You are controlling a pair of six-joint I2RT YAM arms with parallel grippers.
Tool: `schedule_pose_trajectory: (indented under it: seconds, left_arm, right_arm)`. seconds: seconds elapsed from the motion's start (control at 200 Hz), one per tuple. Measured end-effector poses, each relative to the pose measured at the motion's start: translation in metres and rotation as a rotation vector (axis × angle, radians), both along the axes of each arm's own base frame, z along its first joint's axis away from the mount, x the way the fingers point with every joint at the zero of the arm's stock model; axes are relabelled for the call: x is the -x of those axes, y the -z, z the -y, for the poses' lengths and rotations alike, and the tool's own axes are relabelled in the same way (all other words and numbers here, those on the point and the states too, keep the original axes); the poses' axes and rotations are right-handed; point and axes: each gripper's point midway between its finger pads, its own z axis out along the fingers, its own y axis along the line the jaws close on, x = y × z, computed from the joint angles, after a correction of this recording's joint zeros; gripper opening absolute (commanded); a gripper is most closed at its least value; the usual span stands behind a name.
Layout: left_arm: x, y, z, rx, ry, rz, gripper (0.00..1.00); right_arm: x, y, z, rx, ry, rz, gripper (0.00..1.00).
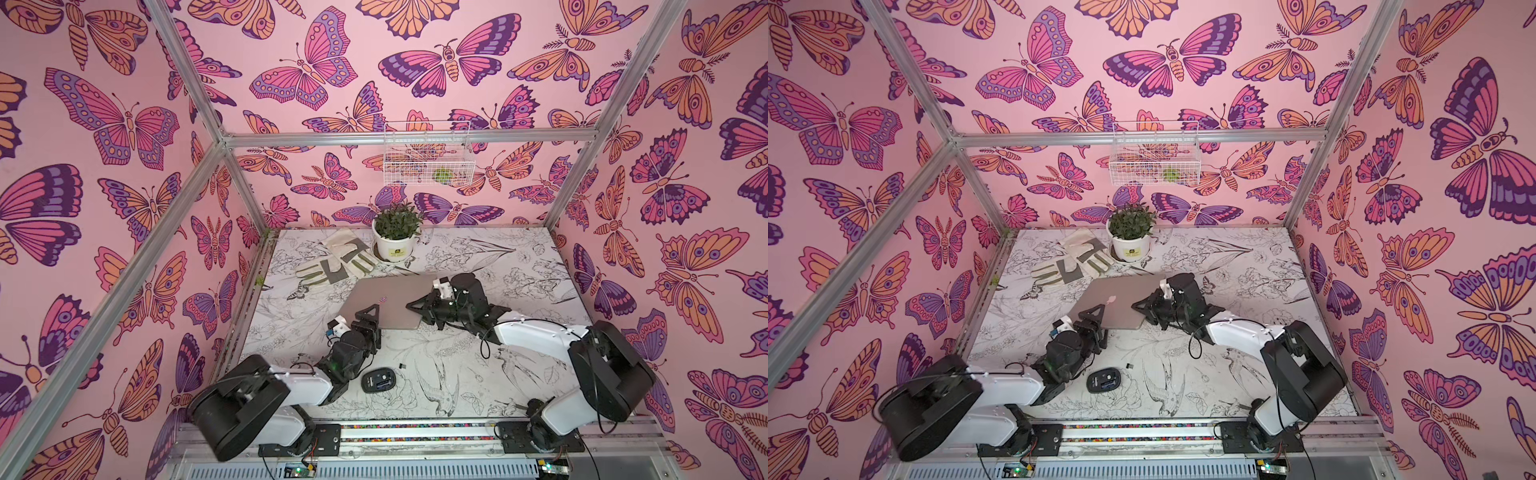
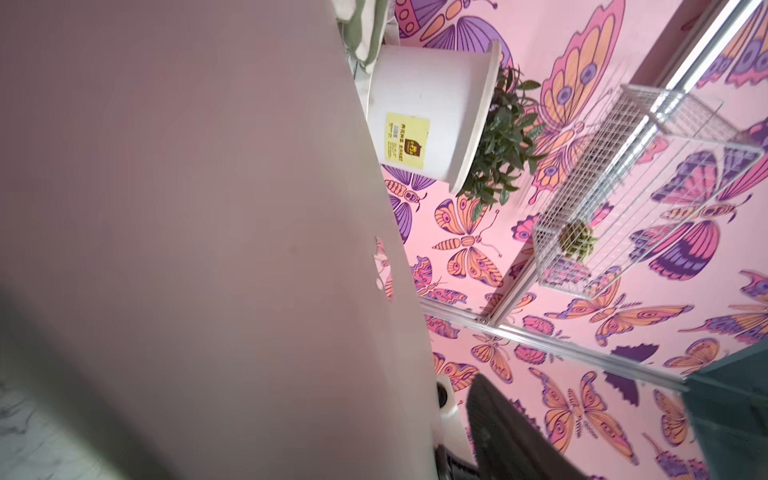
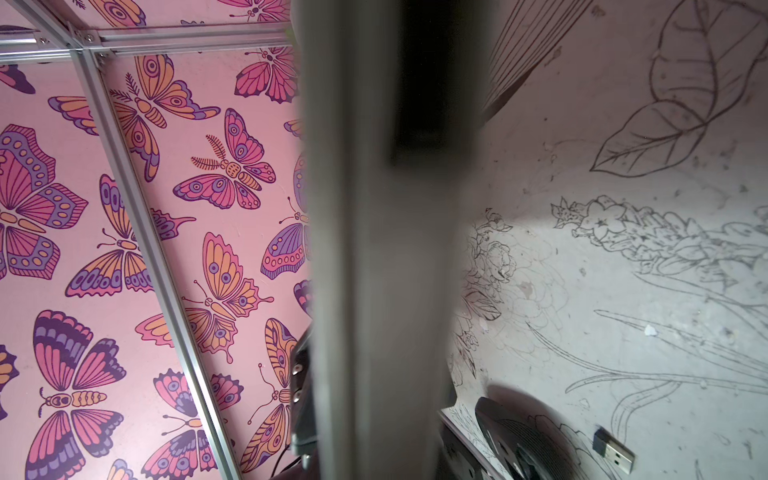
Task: Insert the wireless mouse receiver into the laptop
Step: Pick up the laptop from the center of the board.
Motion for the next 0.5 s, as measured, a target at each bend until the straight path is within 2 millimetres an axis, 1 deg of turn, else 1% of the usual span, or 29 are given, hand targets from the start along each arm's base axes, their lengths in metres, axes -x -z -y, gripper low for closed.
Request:
schedule_pose_trajectory:
  seconds: [0.06,0.11,0.16,0.215,0.255,0.295,0.34,0.421,0.501]
  left_arm:
    - [-0.004,0.009,0.004,0.012,-0.004,-0.003,0.61]
    - [-0.008,0.01,0.007,0.021,-0.005,0.007,0.57]
    - [-0.011,0.005,0.01,0.039,-0.003,0.026,0.52]
    - [-0.014,-0.004,0.015,0.059,0.006,0.054,0.42]
    - [-0.015,-0.012,0.018,0.079,0.009,0.074,0.33]
    - [-0.016,-0.015,0.019,0.078,0.014,0.084,0.28]
    - [-0.016,-0.014,0.02,0.071,0.019,0.085,0.25]
    - [-0.017,-0.017,0.021,0.076,0.023,0.091,0.23]
    - [-0.017,-0.017,0.022,0.075,0.031,0.092,0.17]
  right_arm:
    - [0.001,0.0,-0.001,0.001,0.0,0.003,0.0]
    - [0.001,0.001,0.0,0.006,0.0,0.006,0.0]
    - [0.0,0.002,0.001,0.009,0.006,0.008,0.0]
    - [-0.002,0.002,0.001,0.009,0.015,0.011,0.0]
    - [-0.002,0.001,0.002,0.009,0.019,0.01,0.0]
    - [-0.003,0.0,0.002,0.003,0.024,0.009,0.0]
    - [-0.003,-0.003,0.002,-0.003,0.026,0.019,0.0]
    - [-0.003,-0.004,0.003,-0.003,0.028,0.025,0.0]
    - [-0.004,-0.004,0.003,-0.003,0.032,0.028,0.0]
